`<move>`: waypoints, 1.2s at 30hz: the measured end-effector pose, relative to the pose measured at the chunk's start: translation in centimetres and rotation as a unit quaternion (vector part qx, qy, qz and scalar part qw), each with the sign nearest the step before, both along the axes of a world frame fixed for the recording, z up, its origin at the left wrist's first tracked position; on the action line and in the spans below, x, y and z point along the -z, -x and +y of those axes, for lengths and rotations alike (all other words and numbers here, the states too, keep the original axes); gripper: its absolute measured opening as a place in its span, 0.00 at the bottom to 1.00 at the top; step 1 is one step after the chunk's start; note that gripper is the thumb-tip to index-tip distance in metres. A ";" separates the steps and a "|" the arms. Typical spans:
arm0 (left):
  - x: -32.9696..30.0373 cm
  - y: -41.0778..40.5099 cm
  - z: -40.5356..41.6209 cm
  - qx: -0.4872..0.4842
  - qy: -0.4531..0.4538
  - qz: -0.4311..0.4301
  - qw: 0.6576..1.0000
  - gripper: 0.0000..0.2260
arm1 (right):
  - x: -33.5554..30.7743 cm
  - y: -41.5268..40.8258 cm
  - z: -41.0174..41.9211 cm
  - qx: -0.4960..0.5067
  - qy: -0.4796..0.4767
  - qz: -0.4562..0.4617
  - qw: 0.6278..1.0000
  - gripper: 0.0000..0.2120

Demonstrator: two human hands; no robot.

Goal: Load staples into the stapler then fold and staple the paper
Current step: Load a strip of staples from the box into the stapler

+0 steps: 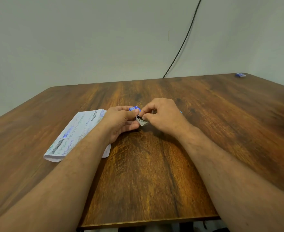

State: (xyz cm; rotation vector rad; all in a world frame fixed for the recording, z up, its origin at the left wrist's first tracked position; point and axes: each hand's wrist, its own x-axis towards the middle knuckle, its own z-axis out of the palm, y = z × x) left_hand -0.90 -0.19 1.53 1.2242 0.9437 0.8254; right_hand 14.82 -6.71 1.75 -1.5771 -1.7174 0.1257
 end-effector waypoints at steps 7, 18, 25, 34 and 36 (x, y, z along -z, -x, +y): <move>0.0 0.0 0.0 0.005 0.012 0.007 1.000 0.12 | -0.1 0.1 -0.4 -0.007 0.004 -0.005 1.000 0.09; 0.0 0.0 0.1 0.006 0.002 0.011 1.000 0.10 | -0.5 -0.2 -0.7 -0.032 0.003 -0.086 0.996 0.10; 0.0 -0.1 0.0 0.007 0.002 0.020 1.000 0.10 | -0.4 -0.2 -0.8 -0.027 0.041 -0.085 0.995 0.10; 0.0 0.0 0.0 0.005 -0.001 0.019 1.000 0.11 | -0.2 -0.4 -0.5 -0.024 0.046 -0.102 0.993 0.10; 0.0 0.1 0.0 0.007 0.000 0.022 1.000 0.11 | -0.3 -0.5 -0.5 -0.024 0.041 -0.116 0.992 0.11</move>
